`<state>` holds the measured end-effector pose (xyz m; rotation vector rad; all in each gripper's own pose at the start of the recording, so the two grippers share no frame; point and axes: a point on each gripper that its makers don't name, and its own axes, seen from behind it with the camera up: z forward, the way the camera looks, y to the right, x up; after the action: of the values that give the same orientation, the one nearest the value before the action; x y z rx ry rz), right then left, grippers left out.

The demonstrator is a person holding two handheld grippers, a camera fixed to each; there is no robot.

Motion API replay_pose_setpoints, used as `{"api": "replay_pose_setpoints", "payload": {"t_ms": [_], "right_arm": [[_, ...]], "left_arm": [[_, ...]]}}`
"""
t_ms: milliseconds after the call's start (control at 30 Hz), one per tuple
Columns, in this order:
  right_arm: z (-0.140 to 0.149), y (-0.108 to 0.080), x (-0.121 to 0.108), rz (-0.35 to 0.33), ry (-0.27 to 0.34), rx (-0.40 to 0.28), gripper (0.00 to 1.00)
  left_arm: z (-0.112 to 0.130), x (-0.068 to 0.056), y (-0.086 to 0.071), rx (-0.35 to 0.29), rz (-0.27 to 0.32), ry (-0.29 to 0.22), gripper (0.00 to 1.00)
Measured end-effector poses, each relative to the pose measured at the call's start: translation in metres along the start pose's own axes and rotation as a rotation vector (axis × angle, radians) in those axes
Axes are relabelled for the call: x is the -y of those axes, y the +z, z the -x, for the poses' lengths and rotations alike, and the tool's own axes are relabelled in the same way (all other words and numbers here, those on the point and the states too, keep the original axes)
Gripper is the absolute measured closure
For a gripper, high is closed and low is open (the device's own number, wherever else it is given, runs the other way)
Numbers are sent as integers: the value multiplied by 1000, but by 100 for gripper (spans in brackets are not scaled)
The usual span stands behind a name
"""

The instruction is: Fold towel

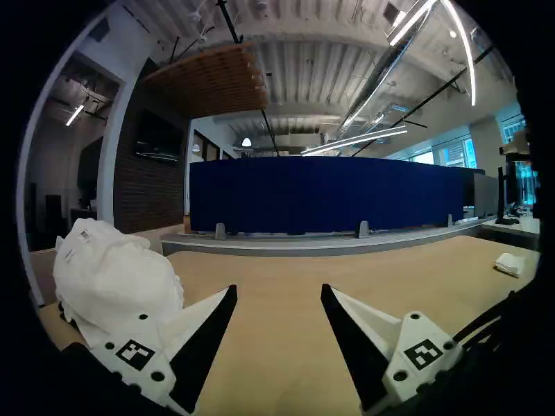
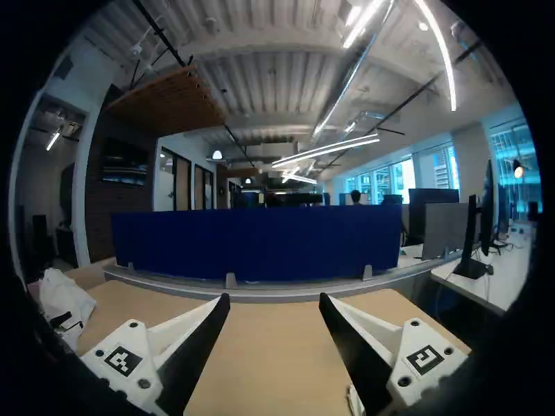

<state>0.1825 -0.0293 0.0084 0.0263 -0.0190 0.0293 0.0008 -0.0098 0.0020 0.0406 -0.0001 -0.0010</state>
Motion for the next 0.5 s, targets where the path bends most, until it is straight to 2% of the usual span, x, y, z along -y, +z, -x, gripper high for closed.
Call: {"api": "replay_pose_setpoints", "payload": {"t_ms": [267, 500], "right_arm": [[22, -4, -28, 43, 9, -23, 0], [52, -9, -35, 35, 15, -28, 0]], "left_arm": [[0, 0, -2, 0, 0, 0, 11], [0, 0, -1, 0, 0, 0, 11]]}}
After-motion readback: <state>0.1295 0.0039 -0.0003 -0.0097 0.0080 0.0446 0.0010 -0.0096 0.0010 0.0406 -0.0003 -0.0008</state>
